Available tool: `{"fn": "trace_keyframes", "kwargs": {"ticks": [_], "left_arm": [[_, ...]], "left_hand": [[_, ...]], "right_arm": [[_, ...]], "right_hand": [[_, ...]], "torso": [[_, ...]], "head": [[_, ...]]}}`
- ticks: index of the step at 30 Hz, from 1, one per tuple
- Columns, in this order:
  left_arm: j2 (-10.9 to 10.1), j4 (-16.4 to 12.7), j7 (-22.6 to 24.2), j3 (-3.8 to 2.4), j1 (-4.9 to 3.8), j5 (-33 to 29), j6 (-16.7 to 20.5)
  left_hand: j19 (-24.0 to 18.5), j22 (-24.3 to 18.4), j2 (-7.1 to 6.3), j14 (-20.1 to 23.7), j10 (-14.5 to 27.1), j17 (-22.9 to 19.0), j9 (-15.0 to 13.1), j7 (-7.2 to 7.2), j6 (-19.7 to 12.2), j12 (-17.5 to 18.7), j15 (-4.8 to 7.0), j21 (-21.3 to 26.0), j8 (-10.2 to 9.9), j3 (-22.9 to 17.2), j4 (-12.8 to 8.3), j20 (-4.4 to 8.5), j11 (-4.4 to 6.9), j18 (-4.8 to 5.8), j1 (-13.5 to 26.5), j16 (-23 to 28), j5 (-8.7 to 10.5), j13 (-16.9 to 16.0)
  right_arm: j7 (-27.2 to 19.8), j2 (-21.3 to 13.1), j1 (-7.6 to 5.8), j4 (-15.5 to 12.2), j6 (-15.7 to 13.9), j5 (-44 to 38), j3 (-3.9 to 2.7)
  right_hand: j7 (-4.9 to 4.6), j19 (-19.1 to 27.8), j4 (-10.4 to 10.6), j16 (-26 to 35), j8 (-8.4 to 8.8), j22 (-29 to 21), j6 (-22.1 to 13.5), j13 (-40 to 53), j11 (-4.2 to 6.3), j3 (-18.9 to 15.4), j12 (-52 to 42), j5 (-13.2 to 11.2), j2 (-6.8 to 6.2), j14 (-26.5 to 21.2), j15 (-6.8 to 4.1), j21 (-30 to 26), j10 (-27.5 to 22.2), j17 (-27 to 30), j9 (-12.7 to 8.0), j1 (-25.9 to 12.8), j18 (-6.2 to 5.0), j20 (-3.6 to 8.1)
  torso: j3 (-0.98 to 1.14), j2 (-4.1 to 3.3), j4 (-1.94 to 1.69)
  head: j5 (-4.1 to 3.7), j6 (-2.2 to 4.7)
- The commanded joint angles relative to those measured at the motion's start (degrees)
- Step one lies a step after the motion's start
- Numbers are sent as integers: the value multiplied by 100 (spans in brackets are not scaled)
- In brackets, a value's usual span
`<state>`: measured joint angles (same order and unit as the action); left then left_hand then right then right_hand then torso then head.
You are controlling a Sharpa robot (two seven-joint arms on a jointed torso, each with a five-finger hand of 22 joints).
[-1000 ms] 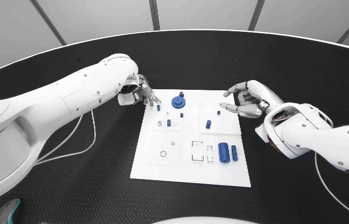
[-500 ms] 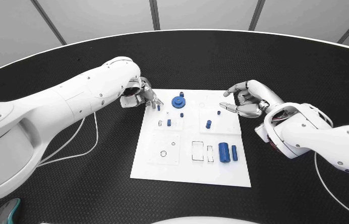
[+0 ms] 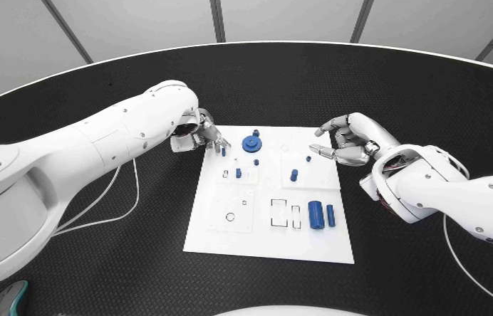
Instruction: Assemble the parts on the task board
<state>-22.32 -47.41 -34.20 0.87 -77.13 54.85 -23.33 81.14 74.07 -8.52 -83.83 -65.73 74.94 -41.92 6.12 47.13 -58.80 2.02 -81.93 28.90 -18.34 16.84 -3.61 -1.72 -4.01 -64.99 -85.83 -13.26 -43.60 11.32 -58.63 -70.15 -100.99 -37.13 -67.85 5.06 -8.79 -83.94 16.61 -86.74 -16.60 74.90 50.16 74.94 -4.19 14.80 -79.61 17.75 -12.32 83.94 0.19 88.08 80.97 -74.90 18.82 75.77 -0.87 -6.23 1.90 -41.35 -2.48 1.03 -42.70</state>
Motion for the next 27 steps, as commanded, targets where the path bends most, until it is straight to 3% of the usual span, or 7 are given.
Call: {"fn": "trace_keyframes", "kwargs": {"ticks": [1,27], "left_arm": [[7,8,-2,0,0,0,8],[37,27,-30,1,1,-1,29]], "left_hand": [[29,18,67,-399,-53,704,20,0,52,-35,1,-30,-4,-1,-21,8,5,56,-39,-36,-20,-10],[71,113,189,-402,-134,702,90,-68,192,-112,51,-80,101,-152,-53,44,66,73,-482,-34,-23,-63]], "right_arm": [[2,1,0,0,6,0,0],[4,11,0,-1,23,0,0]], "right_hand": [[11,-502,-7,37,-27,1407,21,481,31,-37,19,32,25,439,-50,-4,15,-826,-8,-36,36,47],[12,-504,-8,36,-30,1410,24,483,32,-37,17,35,30,440,-51,0,17,-829,-9,-28,37,48]], "torso": [[1,1,-1],[1,4,-2]], "head": [[-3,-3],[-14,-15]]}}
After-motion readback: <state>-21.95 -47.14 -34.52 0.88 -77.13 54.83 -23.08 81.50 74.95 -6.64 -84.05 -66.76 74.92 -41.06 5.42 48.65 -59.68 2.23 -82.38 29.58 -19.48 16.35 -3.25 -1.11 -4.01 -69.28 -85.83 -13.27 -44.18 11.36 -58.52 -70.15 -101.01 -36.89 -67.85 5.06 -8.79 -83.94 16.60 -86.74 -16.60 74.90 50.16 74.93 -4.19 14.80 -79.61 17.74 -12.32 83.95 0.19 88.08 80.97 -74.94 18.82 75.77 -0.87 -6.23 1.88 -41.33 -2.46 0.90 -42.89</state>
